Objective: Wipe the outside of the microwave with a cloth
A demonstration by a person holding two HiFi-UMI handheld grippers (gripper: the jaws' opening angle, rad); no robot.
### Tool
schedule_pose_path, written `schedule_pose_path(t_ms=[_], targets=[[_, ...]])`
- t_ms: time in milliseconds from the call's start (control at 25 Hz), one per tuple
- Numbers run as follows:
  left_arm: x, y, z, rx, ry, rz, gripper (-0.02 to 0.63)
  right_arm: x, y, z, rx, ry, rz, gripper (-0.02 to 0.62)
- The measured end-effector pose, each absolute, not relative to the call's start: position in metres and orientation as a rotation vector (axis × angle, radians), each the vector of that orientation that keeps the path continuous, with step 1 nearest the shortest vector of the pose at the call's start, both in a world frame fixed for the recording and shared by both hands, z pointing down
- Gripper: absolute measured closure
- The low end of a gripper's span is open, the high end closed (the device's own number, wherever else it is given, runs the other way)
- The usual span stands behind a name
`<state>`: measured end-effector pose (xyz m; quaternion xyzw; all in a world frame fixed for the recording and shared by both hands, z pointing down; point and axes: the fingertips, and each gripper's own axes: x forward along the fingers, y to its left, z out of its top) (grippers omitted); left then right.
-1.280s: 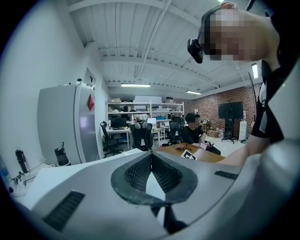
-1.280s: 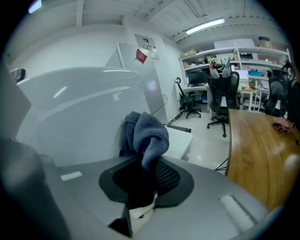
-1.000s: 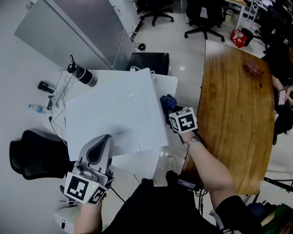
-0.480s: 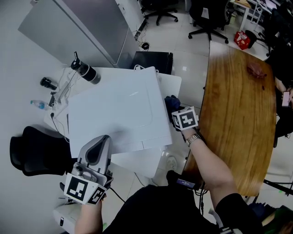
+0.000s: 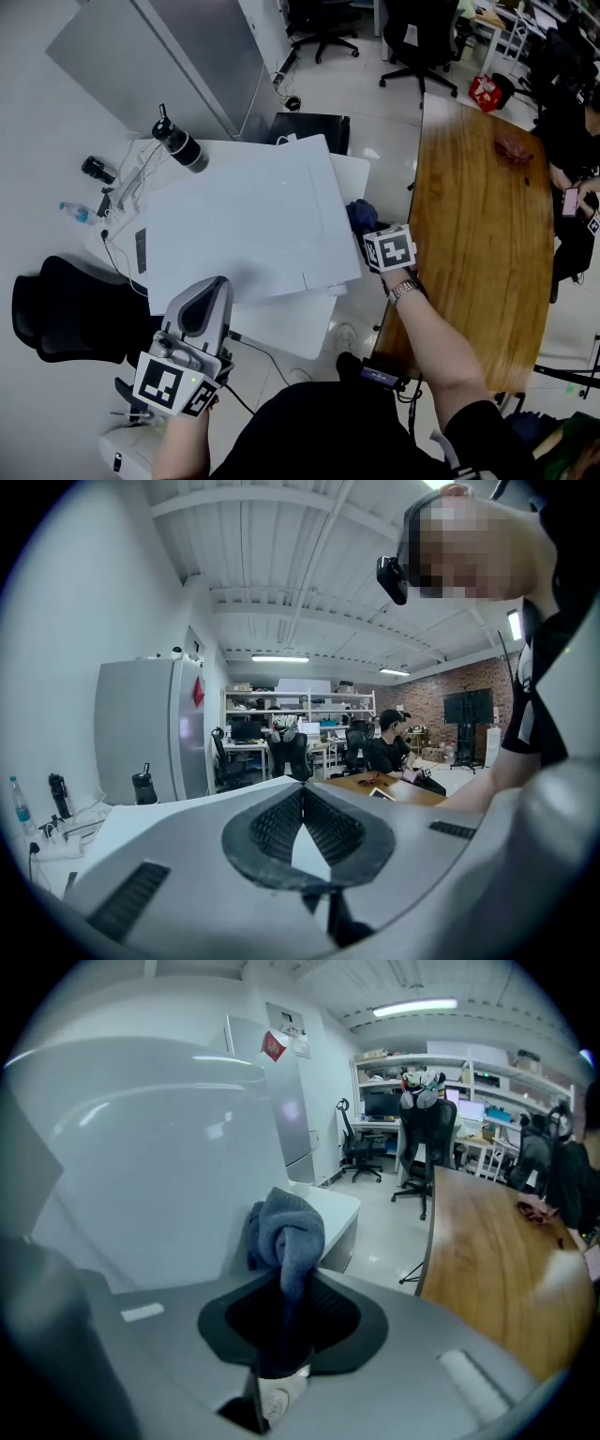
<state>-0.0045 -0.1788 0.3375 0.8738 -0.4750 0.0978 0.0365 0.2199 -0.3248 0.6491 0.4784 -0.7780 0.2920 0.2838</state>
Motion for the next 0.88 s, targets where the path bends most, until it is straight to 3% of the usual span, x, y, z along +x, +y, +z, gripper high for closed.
schedule_pose_path(t_ms=[520,880], targets=[[-0.034,-0.121,0.314,2.760,-1.359,0.121,0.601,0.252,-0.229,0.572,1.488,-2.028,0.690,0.529],[-0.067,-0.075,0.302,2.800,-1.297,0.009,0.601,0.216,-0.148,0.522,1.556,-2.076,0.612,0.529]])
